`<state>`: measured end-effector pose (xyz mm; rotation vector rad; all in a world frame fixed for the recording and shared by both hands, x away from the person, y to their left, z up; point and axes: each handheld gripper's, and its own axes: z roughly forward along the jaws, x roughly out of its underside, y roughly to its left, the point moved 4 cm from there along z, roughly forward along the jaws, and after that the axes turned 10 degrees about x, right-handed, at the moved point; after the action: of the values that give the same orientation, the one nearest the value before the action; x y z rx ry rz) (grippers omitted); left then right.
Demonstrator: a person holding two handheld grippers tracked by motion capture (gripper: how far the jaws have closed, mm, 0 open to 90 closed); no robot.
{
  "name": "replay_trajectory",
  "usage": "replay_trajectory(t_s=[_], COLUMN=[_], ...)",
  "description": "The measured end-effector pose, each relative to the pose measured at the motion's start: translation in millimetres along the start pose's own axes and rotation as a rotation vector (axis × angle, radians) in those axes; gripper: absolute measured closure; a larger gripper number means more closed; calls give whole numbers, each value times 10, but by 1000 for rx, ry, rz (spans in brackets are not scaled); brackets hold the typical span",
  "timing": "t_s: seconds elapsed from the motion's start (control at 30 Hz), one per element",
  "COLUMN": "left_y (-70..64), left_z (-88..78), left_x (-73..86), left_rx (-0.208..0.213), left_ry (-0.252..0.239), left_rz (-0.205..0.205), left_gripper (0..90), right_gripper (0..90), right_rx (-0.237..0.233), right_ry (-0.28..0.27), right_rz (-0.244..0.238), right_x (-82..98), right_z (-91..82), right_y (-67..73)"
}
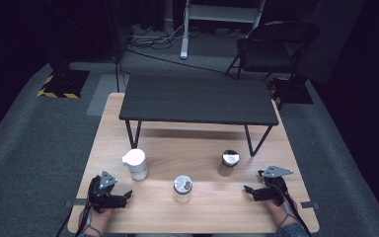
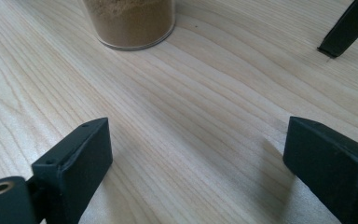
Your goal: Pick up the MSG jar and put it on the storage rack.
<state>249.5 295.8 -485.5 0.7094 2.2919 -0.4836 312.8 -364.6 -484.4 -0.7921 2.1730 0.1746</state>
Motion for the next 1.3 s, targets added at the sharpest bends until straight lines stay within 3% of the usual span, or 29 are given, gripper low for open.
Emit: replay_trajectory(t_s=[0.37,0.53,0.7,0.93,1.07,1.3], left_y=[-10,-2,-46,-78,-79,-44], left_z=[-7,-53,-193,-355,-392,-402], left_x=[2,44,114,245,248,257], left_rx=[-16,-10,-18,-14,-6,14], left_ry=[0,-38,-141,-343,-387,-455], left_rz=[-16,-28,-18,18,48,65], left_gripper=[72,71,72,62,62,59], right_gripper=[76,63,60,57,55,52], right_rx=[2,5,7,10,10,12], right_ry=[0,3,5,6,6,7], right_rz=[1,5,6,7,7,8], right_x=[-1,-5,-8,-7,-7,-8], right_z=[1,6,7,6,6,7], right_y=[4,6,7,11,11,12])
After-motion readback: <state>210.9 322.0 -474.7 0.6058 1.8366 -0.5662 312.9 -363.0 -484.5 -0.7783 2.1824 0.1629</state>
